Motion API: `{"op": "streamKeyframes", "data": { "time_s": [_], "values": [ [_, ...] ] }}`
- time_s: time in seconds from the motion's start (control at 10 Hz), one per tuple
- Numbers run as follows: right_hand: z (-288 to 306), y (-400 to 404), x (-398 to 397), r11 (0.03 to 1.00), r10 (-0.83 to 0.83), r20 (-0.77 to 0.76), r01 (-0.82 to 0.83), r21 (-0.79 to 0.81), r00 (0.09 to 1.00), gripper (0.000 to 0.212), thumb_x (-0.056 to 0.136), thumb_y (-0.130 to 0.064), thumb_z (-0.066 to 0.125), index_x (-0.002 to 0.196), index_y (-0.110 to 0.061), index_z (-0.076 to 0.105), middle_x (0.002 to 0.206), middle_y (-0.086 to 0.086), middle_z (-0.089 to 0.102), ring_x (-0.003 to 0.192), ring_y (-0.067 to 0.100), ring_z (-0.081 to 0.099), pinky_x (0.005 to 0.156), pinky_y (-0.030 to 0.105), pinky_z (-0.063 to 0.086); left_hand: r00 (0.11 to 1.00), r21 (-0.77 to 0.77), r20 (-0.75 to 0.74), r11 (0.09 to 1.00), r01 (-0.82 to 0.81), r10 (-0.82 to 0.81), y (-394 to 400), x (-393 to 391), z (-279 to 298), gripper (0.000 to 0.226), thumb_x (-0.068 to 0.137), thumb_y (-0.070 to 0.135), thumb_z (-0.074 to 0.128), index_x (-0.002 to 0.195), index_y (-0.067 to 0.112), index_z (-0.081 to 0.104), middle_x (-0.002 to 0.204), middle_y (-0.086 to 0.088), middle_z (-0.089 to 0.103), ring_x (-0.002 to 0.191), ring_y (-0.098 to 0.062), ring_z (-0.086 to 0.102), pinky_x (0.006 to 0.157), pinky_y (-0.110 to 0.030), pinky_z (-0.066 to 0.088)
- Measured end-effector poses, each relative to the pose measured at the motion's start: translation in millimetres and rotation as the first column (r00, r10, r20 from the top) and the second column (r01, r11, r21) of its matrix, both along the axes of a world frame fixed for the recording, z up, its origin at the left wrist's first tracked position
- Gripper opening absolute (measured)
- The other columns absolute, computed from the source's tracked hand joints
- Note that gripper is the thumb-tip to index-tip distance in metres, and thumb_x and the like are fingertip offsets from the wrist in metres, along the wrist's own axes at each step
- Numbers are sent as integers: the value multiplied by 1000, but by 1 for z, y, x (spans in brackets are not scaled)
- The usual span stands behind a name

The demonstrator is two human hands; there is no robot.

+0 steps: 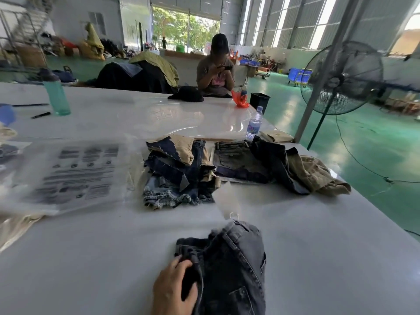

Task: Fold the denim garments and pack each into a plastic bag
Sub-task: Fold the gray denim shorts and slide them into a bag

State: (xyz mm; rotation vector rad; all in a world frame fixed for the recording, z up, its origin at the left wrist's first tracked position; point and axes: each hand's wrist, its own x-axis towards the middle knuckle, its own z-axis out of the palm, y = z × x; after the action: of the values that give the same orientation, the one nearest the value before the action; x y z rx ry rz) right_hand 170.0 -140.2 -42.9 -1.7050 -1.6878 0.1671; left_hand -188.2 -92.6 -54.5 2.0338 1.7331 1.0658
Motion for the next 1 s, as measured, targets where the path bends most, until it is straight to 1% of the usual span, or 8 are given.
{"op": "streamKeyframes", "data": {
  "time_s": [0.1,0.3,0.4,0.5,0.7,0.8,0.9,1.0],
  "values": [
    [2,11,-127,946,-324,-347,294,-137,880,27,74,-15,78,70,-36,62,60,-13,57,52,-17,52,50,-5,34,993,-67,-77,994,88,-93,-18,27,14,54,57,57,55,108,42,63,111,-4,68,92,-26,69,69,-38,57],
    [20,10,-192,852,-101,-165,0,-524,981,68,87,-64,46,141,-24,36,133,2,55,123,15,50,96,22,38,915,-232,404,970,76,25,-41,58,16,58,71,15,71,114,37,39,106,8,62,100,-25,62,82,-31,49],
    [34,23,-219,828,-34,-122,-41,-560,992,70,87,-67,44,133,-14,43,125,8,60,117,22,55,90,28,42,888,-339,438,940,21,138,-32,49,14,61,71,9,76,123,8,45,100,-7,64,95,-29,64,74,-28,45],
    [49,38,-228,819,19,-199,-129,-560,980,55,82,-62,57,104,-12,60,98,4,68,91,19,63,74,28,46,846,-303,514,953,24,142,-34,41,29,39,72,-4,72,92,20,49,79,3,64,76,-24,63,56,-11,40],
    [128,43,-208,909,137,-552,-326,-259,823,8,90,-10,62,85,-14,67,79,0,69,74,16,64,74,32,54,691,83,657,940,330,-300,-52,0,104,42,79,6,62,105,38,52,96,2,74,87,-14,70,71,-16,52],
    [199,37,-190,878,275,-709,-470,-89,649,18,88,-11,63,74,-19,71,74,3,71,64,14,67,62,27,55,816,349,453,914,208,-359,-25,-29,151,48,80,13,63,116,41,48,118,13,64,107,-7,61,86,-21,50],
    [269,24,-180,754,544,-668,-645,123,508,18,86,-21,64,71,-24,75,67,-2,71,59,9,68,55,18,53,941,389,180,899,201,-288,4,-46,188,86,72,40,76,142,29,28,148,3,37,134,-18,39,108,-47,37],
    [308,21,-174,668,685,-619,-671,322,384,15,85,-18,62,78,-20,76,69,-5,72,59,7,68,56,17,53,964,362,175,923,127,-201,21,-61,214,114,55,74,70,146,38,12,152,-5,32,135,-21,37,109,-47,33]
  ]
}}
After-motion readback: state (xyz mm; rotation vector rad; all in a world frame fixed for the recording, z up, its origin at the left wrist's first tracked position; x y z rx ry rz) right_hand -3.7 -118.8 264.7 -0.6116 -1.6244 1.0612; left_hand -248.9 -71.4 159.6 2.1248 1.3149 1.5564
